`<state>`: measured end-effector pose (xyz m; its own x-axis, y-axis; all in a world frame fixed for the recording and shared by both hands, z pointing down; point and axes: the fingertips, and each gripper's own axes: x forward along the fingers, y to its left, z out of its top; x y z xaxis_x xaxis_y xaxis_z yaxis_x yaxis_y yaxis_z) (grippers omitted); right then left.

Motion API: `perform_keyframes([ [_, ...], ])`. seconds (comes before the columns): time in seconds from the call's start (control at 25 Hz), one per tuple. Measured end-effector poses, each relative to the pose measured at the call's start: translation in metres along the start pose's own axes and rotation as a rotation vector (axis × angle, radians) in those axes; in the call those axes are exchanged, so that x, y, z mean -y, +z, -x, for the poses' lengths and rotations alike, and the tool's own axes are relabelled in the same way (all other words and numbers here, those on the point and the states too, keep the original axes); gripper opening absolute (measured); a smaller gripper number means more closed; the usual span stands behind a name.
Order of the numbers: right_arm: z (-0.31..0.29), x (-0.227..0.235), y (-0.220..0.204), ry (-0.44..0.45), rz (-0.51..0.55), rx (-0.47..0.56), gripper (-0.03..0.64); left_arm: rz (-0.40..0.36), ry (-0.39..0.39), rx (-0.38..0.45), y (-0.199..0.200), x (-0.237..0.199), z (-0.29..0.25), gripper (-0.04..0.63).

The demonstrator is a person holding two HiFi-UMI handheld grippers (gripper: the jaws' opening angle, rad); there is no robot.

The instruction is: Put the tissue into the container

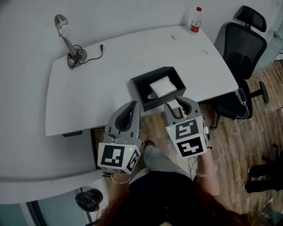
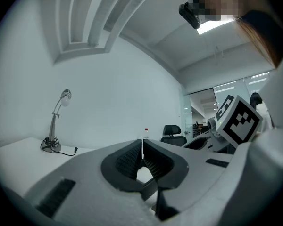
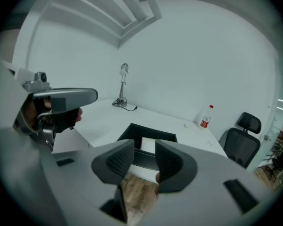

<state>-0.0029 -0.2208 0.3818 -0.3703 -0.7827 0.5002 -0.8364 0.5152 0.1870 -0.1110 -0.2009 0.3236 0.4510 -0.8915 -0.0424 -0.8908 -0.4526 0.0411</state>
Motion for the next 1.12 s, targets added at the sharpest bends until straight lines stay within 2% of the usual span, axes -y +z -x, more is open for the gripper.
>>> perform_keyframes([
  [0.44,0.065,-0.024,0.0,-0.041,-0.009,0.127,0.105,-0.025,0.022,0.024,0.011,0.035,0.063,0.032],
  [1.12,0.135,-0.054,-0.006,-0.047,0.054,0.222,0.059,-0.011,0.043,0.06,0.02,0.082,0.116,0.032],
])
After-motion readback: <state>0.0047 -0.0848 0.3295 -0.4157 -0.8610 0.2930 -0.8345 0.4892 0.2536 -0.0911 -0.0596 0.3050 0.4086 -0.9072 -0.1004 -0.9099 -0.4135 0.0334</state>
